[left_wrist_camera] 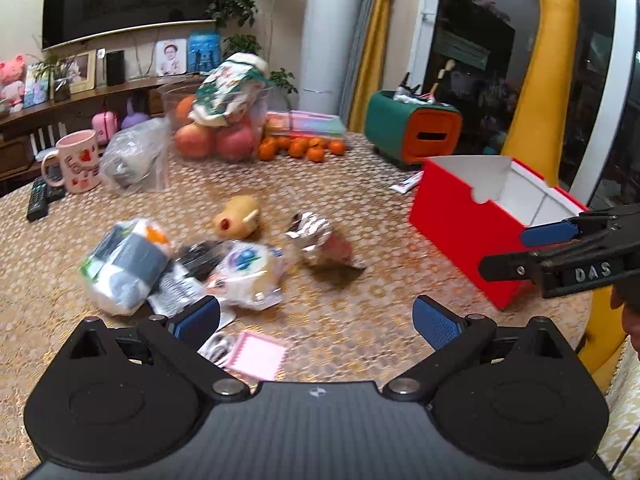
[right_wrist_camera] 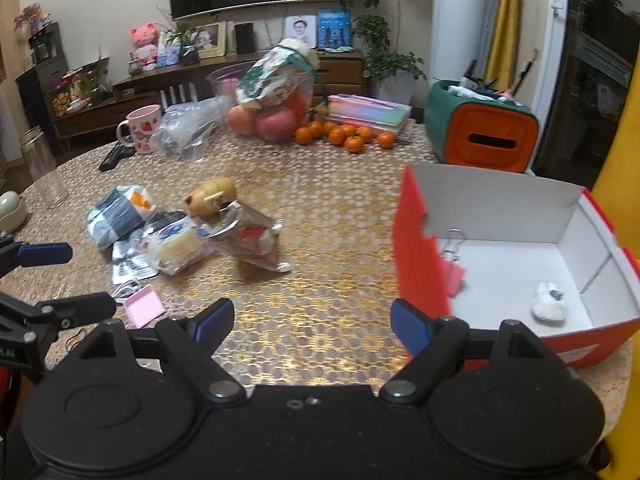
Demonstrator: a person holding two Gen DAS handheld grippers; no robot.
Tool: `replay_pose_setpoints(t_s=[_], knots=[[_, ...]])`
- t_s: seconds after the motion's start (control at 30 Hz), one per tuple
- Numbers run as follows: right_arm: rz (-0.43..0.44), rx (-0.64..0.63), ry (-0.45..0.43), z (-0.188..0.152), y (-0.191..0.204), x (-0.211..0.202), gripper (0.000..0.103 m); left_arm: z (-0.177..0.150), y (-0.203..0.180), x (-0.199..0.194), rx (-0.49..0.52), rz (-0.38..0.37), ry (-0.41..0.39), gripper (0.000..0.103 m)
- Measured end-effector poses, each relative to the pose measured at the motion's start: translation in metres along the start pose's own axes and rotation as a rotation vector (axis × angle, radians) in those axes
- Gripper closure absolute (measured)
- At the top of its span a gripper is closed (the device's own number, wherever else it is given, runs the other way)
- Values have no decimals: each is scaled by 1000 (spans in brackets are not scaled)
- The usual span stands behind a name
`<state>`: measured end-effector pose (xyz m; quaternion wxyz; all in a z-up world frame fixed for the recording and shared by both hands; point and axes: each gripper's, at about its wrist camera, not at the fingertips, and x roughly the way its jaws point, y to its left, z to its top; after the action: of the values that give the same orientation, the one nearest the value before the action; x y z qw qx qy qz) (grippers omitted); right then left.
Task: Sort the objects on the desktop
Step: 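Withdraw both grippers from the box back toward the table items, then grasp the pink comb with the right gripper while the left gripper grasps the white USB cable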
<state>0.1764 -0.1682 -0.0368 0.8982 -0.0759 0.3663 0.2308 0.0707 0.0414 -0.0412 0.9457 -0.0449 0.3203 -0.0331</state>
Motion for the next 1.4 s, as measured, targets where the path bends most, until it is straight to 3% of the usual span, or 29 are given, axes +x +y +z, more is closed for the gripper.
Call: replay_pose_setpoints(t_s=[0.33,0.63,0.83,0.93,1.0,1.23,1.4], knots=[[100,-92,33,-17,61,27,18,-20,56,17,-58,51,56,0],[160,-231,53,-25,108,54,18,-32,79,34,-4,-7,94,1],[178,-264,76,-26,121,75,19,-35,85,44,35,-49,107,7],[186,-296,79,-27,128,83,19,-37,91,48,37,-65,117,15],[188,-317,82,-27,133,89,19,-39,96,50,31,-63,124,19],[186,-337,77,-24,143,104,20,-42,105,53,18,-35,115,21],[177,-331,66,-24,152,112,24,-43,110,56,7,-29,122,30]])
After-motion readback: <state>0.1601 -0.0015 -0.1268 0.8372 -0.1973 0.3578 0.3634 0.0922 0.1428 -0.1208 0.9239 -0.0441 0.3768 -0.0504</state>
